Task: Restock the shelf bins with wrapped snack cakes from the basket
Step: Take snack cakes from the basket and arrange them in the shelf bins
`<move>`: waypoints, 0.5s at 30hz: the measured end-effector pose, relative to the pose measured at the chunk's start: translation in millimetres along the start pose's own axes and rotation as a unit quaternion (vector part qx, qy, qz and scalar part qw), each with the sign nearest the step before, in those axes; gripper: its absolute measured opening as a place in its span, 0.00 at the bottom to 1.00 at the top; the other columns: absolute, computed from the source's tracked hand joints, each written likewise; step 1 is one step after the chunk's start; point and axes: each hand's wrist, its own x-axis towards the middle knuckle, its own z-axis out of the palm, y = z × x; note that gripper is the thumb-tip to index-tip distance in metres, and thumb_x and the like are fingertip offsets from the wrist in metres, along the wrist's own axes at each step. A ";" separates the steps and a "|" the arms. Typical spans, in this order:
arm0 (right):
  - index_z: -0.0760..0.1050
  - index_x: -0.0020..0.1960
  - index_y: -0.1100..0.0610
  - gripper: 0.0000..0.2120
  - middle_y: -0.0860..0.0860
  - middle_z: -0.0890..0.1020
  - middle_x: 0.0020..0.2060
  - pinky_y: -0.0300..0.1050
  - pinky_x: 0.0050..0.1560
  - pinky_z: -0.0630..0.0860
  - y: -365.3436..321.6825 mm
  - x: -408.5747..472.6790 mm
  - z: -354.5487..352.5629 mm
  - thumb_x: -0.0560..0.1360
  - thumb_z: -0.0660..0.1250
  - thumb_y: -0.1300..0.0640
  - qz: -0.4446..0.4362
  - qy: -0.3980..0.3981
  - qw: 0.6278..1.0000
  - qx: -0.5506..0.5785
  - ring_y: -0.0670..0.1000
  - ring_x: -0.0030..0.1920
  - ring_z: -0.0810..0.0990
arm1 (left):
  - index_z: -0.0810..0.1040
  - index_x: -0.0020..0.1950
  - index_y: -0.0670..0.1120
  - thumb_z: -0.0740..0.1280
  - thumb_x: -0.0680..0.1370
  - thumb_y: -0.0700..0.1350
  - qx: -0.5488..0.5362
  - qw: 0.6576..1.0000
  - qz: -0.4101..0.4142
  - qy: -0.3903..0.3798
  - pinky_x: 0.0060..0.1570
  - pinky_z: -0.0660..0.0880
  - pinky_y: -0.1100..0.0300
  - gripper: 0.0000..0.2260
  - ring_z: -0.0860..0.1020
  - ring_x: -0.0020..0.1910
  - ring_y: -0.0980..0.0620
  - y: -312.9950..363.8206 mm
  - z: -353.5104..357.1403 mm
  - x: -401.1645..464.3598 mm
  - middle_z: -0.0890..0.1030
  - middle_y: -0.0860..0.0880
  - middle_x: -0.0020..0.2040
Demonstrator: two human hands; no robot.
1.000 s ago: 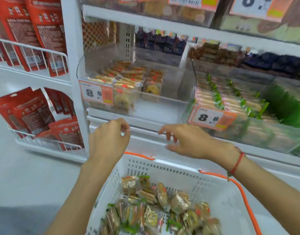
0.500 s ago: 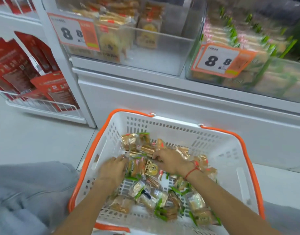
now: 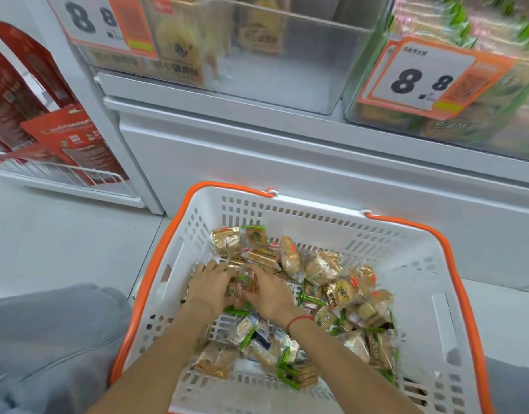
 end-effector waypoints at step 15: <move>0.71 0.65 0.56 0.18 0.51 0.77 0.61 0.48 0.61 0.72 -1.6 -63.2 -173.5 0.82 0.54 0.47 -0.077 -0.068 0.994 0.024 0.52 0.58 0.77 | 0.76 0.55 0.59 0.65 0.78 0.54 -0.586 0.809 0.046 -0.017 0.40 0.72 0.72 0.07 0.79 0.45 0.67 57.5 -139.4 -34.6 0.82 0.62 0.45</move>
